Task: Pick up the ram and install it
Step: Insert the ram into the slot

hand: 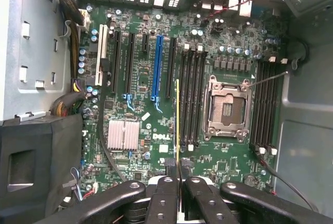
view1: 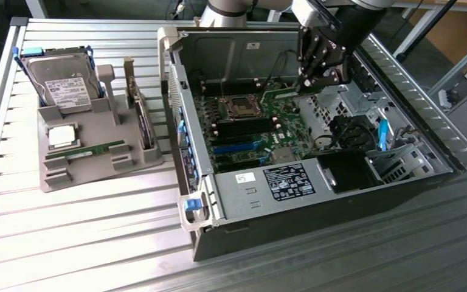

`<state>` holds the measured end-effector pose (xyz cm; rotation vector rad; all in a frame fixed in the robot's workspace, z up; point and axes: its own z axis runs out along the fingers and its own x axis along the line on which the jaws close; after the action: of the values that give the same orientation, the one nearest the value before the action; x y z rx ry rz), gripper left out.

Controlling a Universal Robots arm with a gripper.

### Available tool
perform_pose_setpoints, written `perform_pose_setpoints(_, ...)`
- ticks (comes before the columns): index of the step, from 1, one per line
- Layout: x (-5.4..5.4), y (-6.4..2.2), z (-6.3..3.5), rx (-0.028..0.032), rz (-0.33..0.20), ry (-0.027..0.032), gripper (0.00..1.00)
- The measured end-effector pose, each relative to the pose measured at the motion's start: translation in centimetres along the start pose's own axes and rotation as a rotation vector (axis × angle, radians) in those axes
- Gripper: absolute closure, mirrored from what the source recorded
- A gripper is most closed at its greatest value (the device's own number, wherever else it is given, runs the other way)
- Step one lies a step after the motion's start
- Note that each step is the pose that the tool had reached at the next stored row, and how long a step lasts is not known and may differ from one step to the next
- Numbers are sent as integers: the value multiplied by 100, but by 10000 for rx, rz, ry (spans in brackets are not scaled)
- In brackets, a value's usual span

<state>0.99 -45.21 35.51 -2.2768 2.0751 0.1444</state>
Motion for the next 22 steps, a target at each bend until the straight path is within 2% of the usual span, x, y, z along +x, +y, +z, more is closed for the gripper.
perform_pose_setpoints(22,13,-2,124,0,0,-1,89)
